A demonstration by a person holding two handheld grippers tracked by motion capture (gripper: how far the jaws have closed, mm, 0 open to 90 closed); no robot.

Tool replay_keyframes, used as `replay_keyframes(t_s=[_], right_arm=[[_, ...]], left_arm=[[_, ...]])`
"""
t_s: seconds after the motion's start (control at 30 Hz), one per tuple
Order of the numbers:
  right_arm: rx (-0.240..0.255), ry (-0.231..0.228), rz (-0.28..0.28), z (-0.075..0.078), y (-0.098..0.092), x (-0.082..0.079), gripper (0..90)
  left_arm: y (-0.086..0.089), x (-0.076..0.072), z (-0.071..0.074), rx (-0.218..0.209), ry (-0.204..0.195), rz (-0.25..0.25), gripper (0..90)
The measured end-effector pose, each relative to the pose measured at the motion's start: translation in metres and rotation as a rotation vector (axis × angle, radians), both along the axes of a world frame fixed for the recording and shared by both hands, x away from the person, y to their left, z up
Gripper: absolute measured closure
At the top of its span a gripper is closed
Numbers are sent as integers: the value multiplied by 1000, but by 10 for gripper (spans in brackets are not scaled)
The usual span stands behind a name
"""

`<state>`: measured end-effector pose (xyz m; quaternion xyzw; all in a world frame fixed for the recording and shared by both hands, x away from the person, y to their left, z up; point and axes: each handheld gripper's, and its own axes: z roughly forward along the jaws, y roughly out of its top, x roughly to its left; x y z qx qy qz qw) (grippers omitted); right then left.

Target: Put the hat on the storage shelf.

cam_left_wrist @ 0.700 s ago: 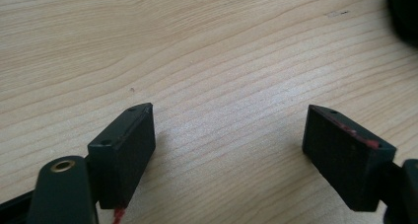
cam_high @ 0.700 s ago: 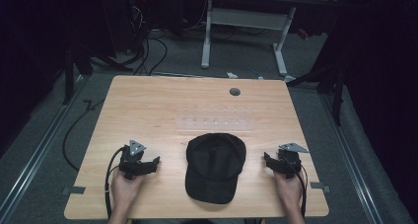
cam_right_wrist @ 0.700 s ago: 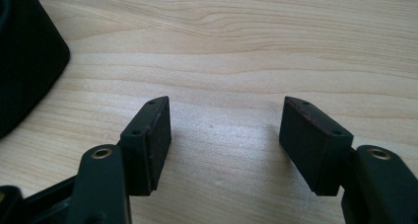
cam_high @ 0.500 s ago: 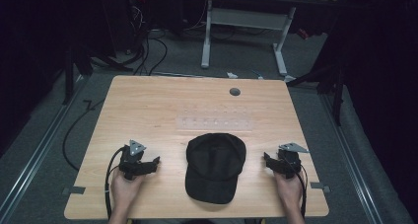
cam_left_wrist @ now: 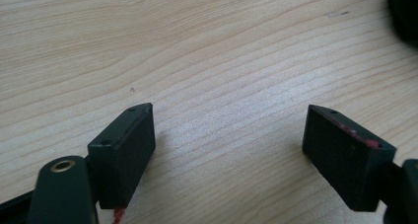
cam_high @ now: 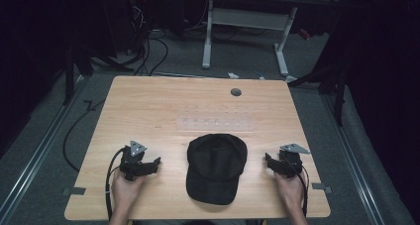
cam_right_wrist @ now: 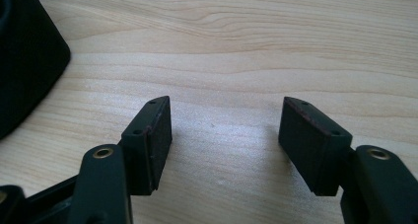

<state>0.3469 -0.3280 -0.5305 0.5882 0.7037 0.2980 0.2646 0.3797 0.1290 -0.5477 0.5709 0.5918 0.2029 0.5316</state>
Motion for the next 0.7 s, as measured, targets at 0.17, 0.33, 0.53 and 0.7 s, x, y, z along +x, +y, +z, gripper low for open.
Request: replay_keyframes(t_s=[0.17, 0.33, 0.53, 0.7], right_arm=[[24, 0, -8, 0, -1, -1, 369], [83, 8, -23, 2, -7, -2, 391], [111, 14, -8, 4, -6, -4, 430], [111, 2, 42, 10, -2, -11, 478]], left_arm=[[0, 0, 0, 0, 0, 0, 206], [0, 0, 0, 0, 2, 2, 206], [0, 0, 0, -1, 2, 3, 206], [0, 0, 0, -1, 1, 4, 208]])
